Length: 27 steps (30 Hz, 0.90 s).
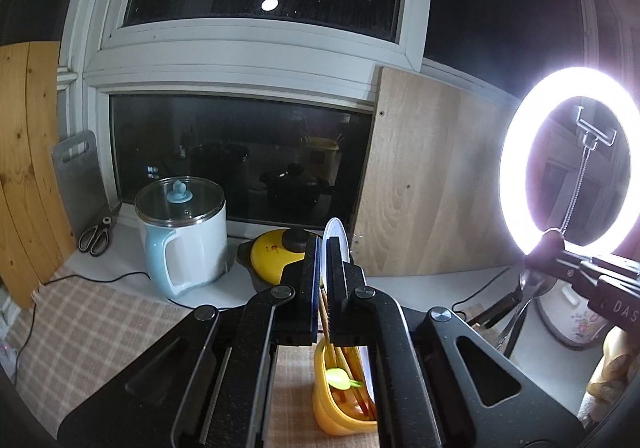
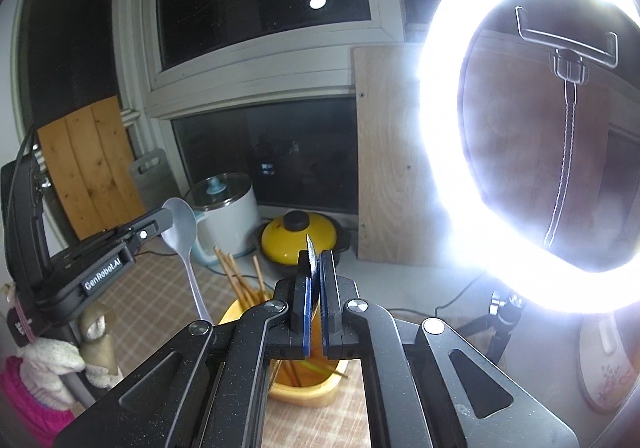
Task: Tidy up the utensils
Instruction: 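Lower both held spoons down into the yellow bin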
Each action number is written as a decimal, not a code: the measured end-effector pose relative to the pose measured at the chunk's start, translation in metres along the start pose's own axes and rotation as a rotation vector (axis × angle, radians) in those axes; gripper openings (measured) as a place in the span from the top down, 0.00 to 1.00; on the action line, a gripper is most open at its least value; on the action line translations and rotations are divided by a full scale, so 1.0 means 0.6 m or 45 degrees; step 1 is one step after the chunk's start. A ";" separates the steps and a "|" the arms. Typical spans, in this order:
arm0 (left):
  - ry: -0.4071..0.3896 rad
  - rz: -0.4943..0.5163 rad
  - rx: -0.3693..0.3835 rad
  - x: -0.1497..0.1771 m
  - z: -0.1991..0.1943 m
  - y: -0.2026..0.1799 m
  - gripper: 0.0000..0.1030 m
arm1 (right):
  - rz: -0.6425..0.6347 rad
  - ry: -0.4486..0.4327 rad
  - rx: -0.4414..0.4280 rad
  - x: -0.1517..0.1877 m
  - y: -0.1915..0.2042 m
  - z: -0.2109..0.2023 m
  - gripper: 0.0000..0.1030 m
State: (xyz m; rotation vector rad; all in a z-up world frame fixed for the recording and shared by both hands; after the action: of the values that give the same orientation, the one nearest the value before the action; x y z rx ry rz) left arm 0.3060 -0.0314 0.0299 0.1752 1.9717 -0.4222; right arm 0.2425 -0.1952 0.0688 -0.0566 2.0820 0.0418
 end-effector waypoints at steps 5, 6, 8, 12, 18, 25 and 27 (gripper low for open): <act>0.017 0.033 -0.009 0.008 0.023 -0.007 1.00 | -0.010 0.010 0.031 0.002 -0.001 0.022 0.98; 0.023 0.042 -0.010 0.011 0.027 -0.009 1.00 | -0.009 0.017 0.035 0.005 -0.002 0.027 0.98; 0.030 0.058 -0.015 0.016 0.035 -0.013 1.00 | -0.012 0.028 0.040 0.010 -0.001 0.035 0.98; 0.048 0.059 -0.012 0.025 0.048 -0.014 1.00 | -0.015 0.058 0.039 0.018 -0.004 0.054 0.98; 0.069 0.084 -0.028 0.039 0.061 -0.020 1.00 | -0.042 0.104 0.026 0.035 0.002 0.073 0.98; 0.101 0.092 -0.008 0.061 0.063 -0.029 1.00 | -0.045 0.147 -0.014 0.050 0.007 0.082 0.98; 0.109 0.085 -0.002 0.066 0.061 -0.030 1.00 | -0.039 0.160 -0.026 0.053 0.006 0.084 0.98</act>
State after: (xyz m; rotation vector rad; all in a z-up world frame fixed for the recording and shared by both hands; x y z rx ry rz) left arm 0.3145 -0.0638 -0.0155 0.2610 2.0440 -0.3755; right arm 0.2708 -0.1896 0.0165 -0.1056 2.2059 0.0421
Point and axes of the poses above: each gripper's, at about its wrist camera, not at the fingertips, and z roughly the way its jaws point, y to its left, x to its underside, the point moved 2 cm from there along z, roughly the way its jaws point, and after that the axes turned 7 degrees about x, right-handed, at the moved point
